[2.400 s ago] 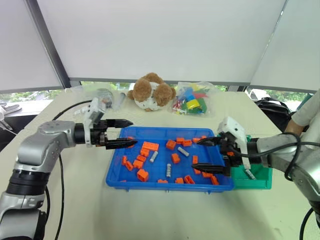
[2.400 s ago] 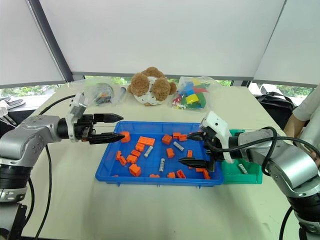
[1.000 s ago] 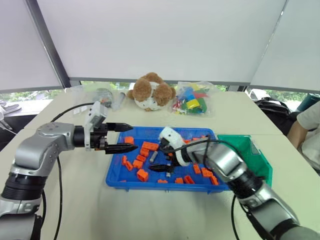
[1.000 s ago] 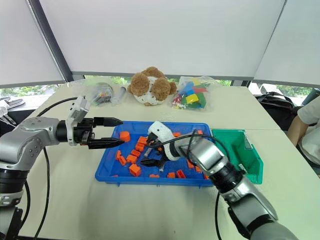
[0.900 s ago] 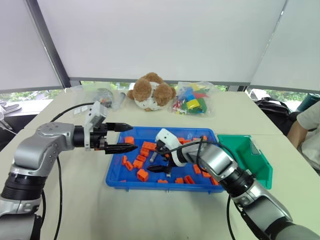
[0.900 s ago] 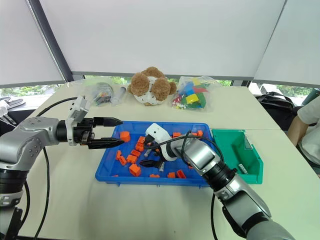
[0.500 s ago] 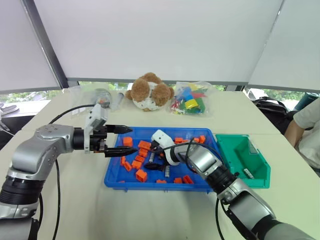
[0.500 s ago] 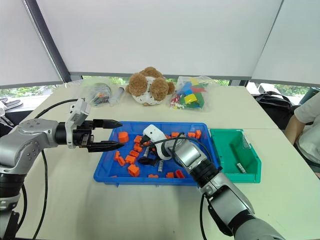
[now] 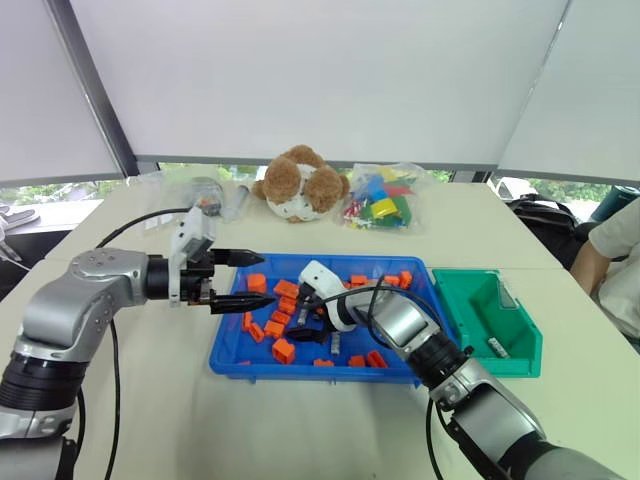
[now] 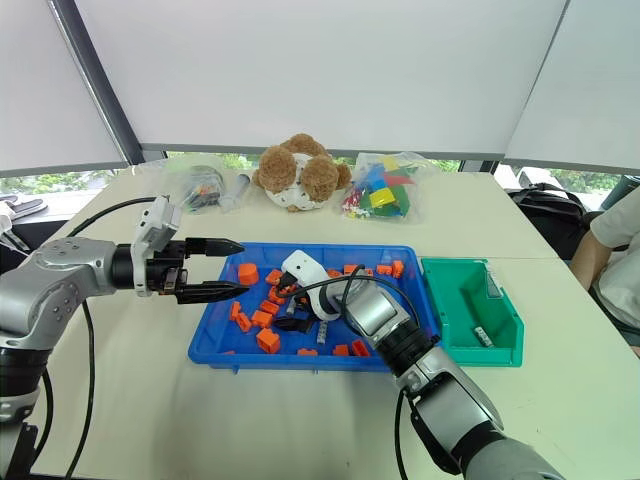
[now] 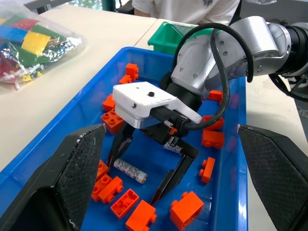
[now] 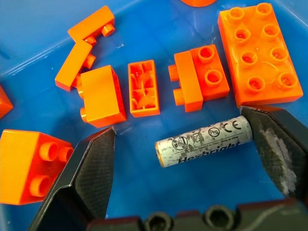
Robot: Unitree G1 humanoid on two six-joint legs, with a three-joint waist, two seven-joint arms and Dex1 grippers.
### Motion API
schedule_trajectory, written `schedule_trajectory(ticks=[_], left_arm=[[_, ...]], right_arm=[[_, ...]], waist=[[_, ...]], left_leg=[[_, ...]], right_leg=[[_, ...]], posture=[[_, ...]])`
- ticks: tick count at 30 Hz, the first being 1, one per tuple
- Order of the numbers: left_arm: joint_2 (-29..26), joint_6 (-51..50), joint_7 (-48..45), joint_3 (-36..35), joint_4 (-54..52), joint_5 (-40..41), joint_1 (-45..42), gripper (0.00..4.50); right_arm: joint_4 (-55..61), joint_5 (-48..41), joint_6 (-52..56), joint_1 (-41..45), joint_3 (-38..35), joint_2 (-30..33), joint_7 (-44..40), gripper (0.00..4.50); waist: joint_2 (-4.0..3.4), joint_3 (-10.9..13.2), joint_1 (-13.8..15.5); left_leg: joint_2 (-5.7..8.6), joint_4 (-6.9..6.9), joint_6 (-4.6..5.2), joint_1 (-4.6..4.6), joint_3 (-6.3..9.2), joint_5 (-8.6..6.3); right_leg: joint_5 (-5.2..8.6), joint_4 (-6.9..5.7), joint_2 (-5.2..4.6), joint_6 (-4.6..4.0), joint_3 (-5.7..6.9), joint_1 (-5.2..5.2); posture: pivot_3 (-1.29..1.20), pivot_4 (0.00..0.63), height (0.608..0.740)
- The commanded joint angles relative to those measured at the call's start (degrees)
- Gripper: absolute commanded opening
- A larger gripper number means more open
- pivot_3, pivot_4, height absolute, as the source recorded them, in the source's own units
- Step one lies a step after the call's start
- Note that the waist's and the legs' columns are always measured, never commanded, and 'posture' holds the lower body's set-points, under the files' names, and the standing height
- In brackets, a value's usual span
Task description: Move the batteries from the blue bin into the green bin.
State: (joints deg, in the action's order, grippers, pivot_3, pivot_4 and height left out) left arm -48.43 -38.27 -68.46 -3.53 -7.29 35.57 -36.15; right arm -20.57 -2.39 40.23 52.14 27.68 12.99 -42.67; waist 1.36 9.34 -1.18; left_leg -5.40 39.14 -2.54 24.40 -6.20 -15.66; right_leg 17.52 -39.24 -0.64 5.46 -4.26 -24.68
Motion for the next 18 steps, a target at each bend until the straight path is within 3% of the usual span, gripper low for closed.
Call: schedule_trajectory(ticks=[1,3,9,14,18], left_arm=[[-0.6,0.7,0.1,-1.1,-0.9,0.1,-1.3,4.50],[-0.6,0.8,0.2,-1.1,-0.8,0.0,-1.4,4.50],[-0.4,0.9,0.4,-0.9,-0.8,-0.2,-1.6,4.50],[-0.2,0.9,0.6,-0.8,-0.7,-0.2,-1.8,4.50],[0.0,1.0,0.8,-0.9,-0.6,-0.1,-1.8,4.50]], right_arm=[[-1.5,1.6,-0.2,-0.9,-0.2,-0.1,0.0,3.05],[-1.5,1.8,-0.3,-1.0,-0.3,-0.1,-0.1,2.18],[1.3,1.6,1.4,-0.9,-2.1,0.8,-0.1,2.21],[14.9,-2.0,10.3,-0.8,-12.4,6.2,1.1,2.21],[27.5,-5.3,19.8,-2.2,-23.2,14.1,2.6,2.21]], waist=[[0.00,0.0,0.0],[0.00,0.0,0.0],[0.00,0.0,0.0],[-0.01,0.0,0.5],[-0.01,0.0,0.5]], left_leg=[[0.00,0.00,0.00,0.00,0.00,0.00],[0.00,0.00,0.00,0.00,0.00,0.00],[0.00,0.00,0.00,0.00,0.00,0.00],[0.01,0.01,-0.02,0.05,0.00,0.01],[0.01,0.00,0.01,0.05,0.01,-0.01]], right_leg=[[0.00,0.00,0.00,0.00,0.00,0.00],[0.00,0.00,0.00,0.00,0.00,0.00],[0.00,0.00,0.00,0.00,0.00,0.01],[0.00,0.02,-0.03,0.00,0.00,0.00],[0.00,0.03,-0.03,0.00,0.01,-0.01]], posture=[[0.00,0.150,0.733],[0.00,0.150,0.733],[0.00,0.150,0.733],[0.00,0.150,0.733],[0.00,0.150,0.733]])
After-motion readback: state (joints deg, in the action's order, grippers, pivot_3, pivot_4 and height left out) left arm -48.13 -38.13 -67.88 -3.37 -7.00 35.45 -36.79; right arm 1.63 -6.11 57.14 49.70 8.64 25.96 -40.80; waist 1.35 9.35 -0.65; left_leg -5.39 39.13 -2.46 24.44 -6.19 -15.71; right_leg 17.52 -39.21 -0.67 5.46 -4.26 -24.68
